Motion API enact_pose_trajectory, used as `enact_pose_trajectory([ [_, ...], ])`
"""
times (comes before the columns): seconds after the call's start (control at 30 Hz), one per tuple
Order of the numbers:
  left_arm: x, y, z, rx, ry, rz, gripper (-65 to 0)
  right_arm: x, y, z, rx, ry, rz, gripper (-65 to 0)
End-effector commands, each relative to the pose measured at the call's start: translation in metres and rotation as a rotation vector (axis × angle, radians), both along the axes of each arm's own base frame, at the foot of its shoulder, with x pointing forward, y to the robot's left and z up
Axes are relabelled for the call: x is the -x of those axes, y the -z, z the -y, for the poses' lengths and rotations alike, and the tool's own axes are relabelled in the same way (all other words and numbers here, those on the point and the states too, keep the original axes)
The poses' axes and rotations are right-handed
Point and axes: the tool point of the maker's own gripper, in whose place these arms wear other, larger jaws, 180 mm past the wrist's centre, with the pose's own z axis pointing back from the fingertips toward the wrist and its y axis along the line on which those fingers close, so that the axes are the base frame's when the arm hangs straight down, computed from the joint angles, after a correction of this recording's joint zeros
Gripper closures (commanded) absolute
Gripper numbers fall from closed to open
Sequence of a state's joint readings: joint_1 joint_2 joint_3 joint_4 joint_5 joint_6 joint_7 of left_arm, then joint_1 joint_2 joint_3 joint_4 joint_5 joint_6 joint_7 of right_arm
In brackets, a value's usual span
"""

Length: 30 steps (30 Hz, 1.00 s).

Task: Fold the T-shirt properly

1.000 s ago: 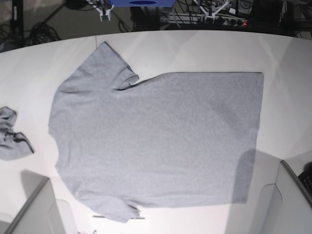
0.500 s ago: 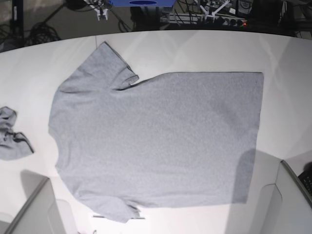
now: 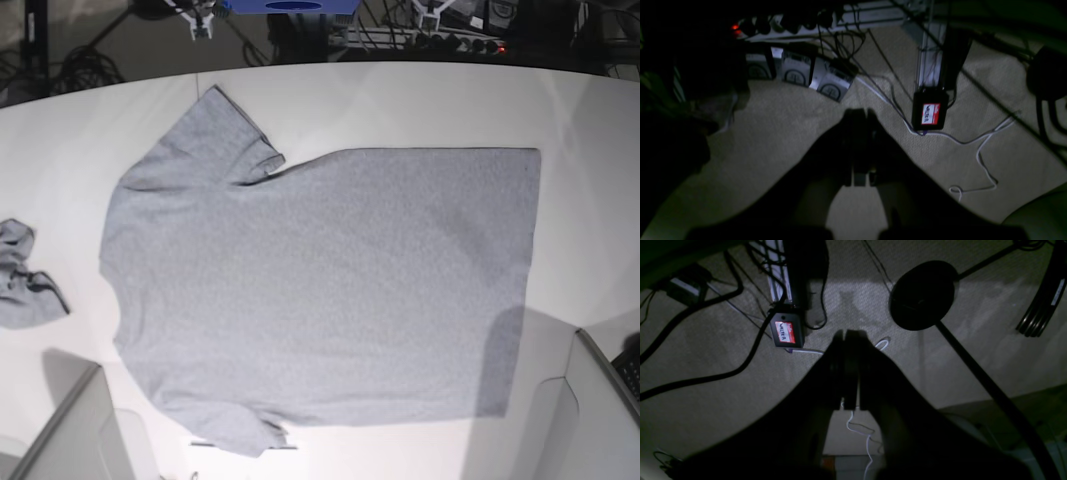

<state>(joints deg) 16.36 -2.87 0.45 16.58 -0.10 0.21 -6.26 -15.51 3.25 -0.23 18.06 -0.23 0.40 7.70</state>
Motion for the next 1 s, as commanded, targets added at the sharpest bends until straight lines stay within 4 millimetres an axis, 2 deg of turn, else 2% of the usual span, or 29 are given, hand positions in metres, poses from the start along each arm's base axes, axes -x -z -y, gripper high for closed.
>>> enact_pose_trajectory([
  [0.0,0.005,-0.002,-0.002,-0.007,-0.001,0.002,0.0,0.005,-0.002,0.004,0.01,-0.003,0.008,0.0],
  [0.1,0.012,-0.006,-0.002,-0.007,-0.002,0.013,0.0,0.014,-0.008,0.004,0.009,-0.002,0.025,0.0],
  [0.17,0.014,-0.012,-0.016,-0.027,0.009,0.033,0.0,0.019,-0.013,0.003,0.008,-0.003,0.04,0.0],
  [0.27,0.018,-0.023,-0.021,-0.031,0.024,0.072,0.0,0.026,-0.021,0.002,0.005,-0.008,0.061,0.0],
  [0.33,0.017,-0.035,-0.032,-0.044,0.048,0.11,0.0,0.029,-0.028,0.004,0.007,-0.01,0.082,0.0],
  [0.5,0.018,-0.066,-0.039,-0.044,0.096,0.187,0.0,0.031,-0.05,0.011,0.021,-0.022,0.133,0.0],
  [0.53,0.016,-0.073,-0.038,-0.04,0.105,0.207,0.0,0.031,-0.056,0.019,0.039,-0.002,0.132,0.0],
  [0.6,0.015,-0.087,-0.037,-0.039,0.106,0.24,0.0,0.027,-0.067,0.034,0.076,0.043,0.139,0.0],
  [0.7,0.013,-0.11,-0.046,-0.057,0.059,0.288,0.0,0.016,-0.085,0.051,0.116,0.072,0.175,0.0],
  [0.87,0.007,-0.142,-0.063,-0.076,0.108,0.336,0.0,-0.001,-0.112,0.076,0.176,0.104,0.208,0.0],
  [0.97,-0.001,-0.157,-0.061,-0.067,0.138,0.381,0.0,-0.01,-0.126,0.081,0.193,0.113,0.229,0.0],
])
